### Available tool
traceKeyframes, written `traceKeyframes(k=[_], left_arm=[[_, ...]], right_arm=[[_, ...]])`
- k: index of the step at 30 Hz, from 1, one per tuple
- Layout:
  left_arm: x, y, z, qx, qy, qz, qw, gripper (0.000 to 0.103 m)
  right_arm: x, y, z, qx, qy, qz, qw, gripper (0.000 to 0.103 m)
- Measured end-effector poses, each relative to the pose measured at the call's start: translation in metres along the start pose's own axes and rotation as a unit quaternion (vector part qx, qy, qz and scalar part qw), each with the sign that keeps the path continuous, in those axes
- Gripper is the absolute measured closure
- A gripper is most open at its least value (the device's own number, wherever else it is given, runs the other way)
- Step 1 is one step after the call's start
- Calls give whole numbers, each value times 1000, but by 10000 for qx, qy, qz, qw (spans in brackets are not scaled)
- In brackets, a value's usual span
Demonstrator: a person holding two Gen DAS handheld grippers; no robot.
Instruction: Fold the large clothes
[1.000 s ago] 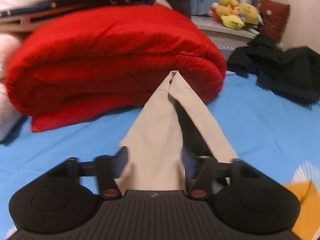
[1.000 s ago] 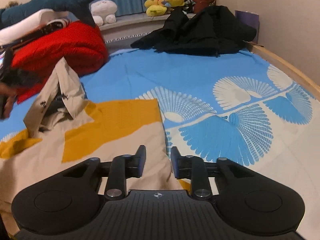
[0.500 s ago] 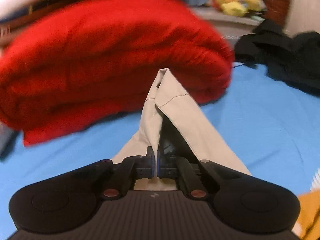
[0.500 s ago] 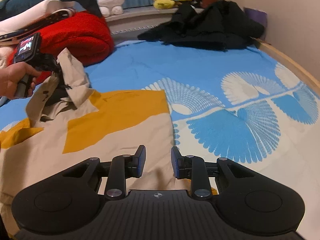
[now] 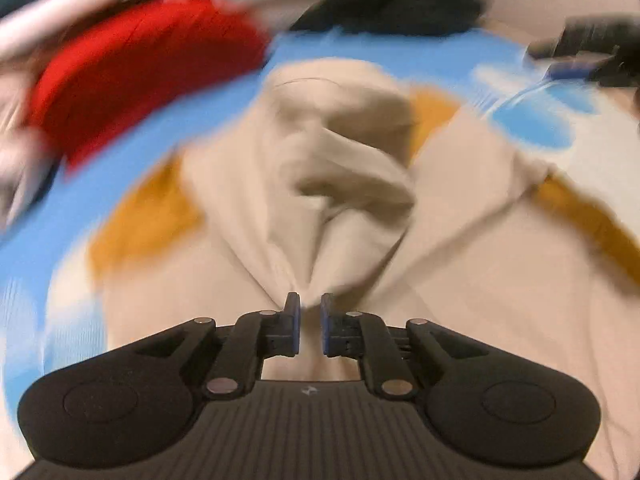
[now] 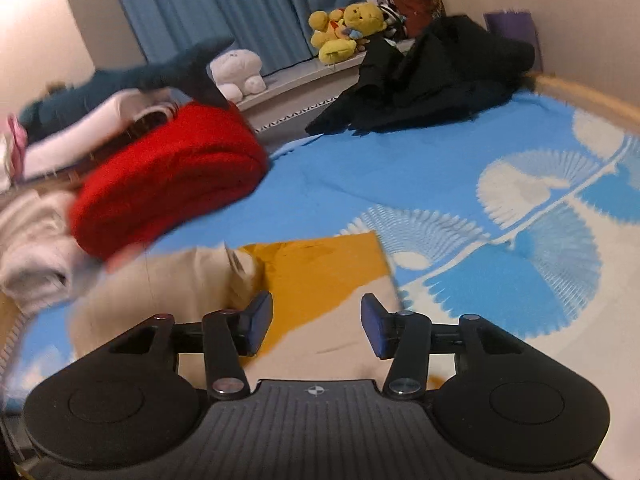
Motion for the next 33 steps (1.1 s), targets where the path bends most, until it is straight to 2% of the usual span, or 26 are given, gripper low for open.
traceKeyframes(k=[1, 3, 6, 10, 13, 16, 19, 22, 23, 26, 30, 32, 33], left_arm=[[-6, -3, 9, -333, -79, -14, 9994, 87], [-17, -19, 16, -1264, -100, -127, 9918, 78], [-14, -40, 11, -2383, -47, -83, 9712, 78], [21, -53, -13, -3195, -141, 287, 9470, 78], [47, -65, -16, -3836, -361, 507, 9214, 78], [59, -72, -11, -4176, -520, 695, 9045, 78], [72, -78, -10, -4261, -558, 589, 9010, 78], [79, -80, -11, -4422, -586, 693, 8923, 78], [80, -80, -11, -4434, -590, 715, 8915, 78], [84, -78, -11, -4415, -590, 778, 8919, 69], [96, -71, -7, -4462, -724, 890, 8875, 68], [101, -66, -6, -4458, -776, 893, 8873, 68], [103, -64, -5, -4476, -790, 924, 8859, 68]], right_arm=[[1, -2, 2, 106, -16, -98, 9999, 52], [6, -7, 8, 277, -76, -271, 9992, 52], [18, -18, 22, 460, -253, -479, 9975, 52], [39, -35, 43, 575, -558, -646, 9947, 52], [54, -46, 56, 454, -750, -683, 9938, 52], [74, -53, 69, 350, -919, -718, 9926, 52], [95, -53, 84, 594, -1077, -764, 9895, 52], [114, -55, 99, 1088, -1174, -965, 9824, 52], [120, -58, 103, 1177, -1188, -1024, 9806, 52], [133, -64, 113, 1463, -1210, -1263, 9736, 52], [147, -68, 128, 2002, -1301, -1494, 9595, 52], [152, -71, 135, 2002, -1360, -1530, 9581, 53], [152, -72, 135, 1938, -1345, -1542, 9595, 57]])
Point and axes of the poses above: each gripper's, at about its wrist camera, not at the fingertips, and x roughly the way its jaws point, y to its right, z to its underside, the point moved 9 cm from there along x, roughly the way its jaws point, and after that the axes turned 15 degrees about -z, right-handed, at the moved point
